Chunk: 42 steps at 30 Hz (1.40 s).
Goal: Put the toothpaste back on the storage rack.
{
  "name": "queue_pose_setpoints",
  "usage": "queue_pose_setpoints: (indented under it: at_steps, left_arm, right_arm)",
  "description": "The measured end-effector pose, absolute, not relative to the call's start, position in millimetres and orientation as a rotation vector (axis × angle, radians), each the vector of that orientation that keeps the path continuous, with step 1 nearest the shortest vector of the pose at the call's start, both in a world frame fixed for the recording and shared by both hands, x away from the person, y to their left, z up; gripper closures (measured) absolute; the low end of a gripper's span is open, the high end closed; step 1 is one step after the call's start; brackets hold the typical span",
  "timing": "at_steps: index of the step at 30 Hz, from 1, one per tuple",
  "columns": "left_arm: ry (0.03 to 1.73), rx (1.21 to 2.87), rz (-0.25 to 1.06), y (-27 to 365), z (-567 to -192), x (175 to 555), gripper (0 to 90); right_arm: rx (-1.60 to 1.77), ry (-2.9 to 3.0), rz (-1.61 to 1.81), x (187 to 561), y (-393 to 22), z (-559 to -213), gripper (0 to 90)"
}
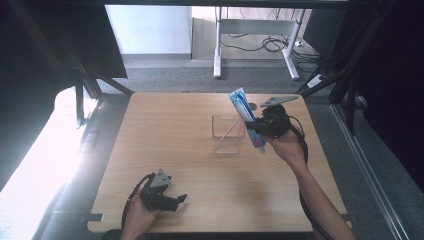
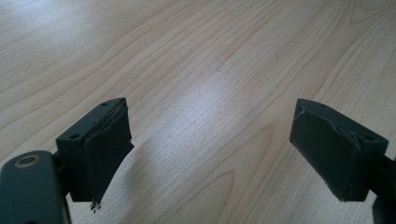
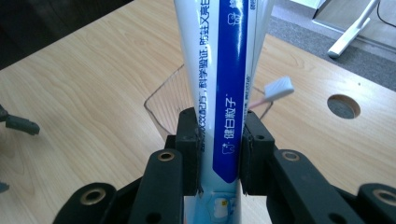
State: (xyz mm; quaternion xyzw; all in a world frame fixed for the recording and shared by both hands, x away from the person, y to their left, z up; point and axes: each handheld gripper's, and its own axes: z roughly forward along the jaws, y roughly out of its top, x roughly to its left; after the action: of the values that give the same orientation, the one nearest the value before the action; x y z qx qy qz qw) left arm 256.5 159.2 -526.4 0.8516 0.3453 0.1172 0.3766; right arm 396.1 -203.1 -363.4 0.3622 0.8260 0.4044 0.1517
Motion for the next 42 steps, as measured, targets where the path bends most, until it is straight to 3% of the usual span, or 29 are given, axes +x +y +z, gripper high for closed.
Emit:
queue_pose_setpoints:
  at_steps: [42]
  left_arm:
    - [0.864, 2.177, 0.299, 161.6, -526.2, 256.0, 13.0]
  right_arm:
    - [1.043, 2.316, 1.264, 455.8, -142.9, -383.4, 73.4]
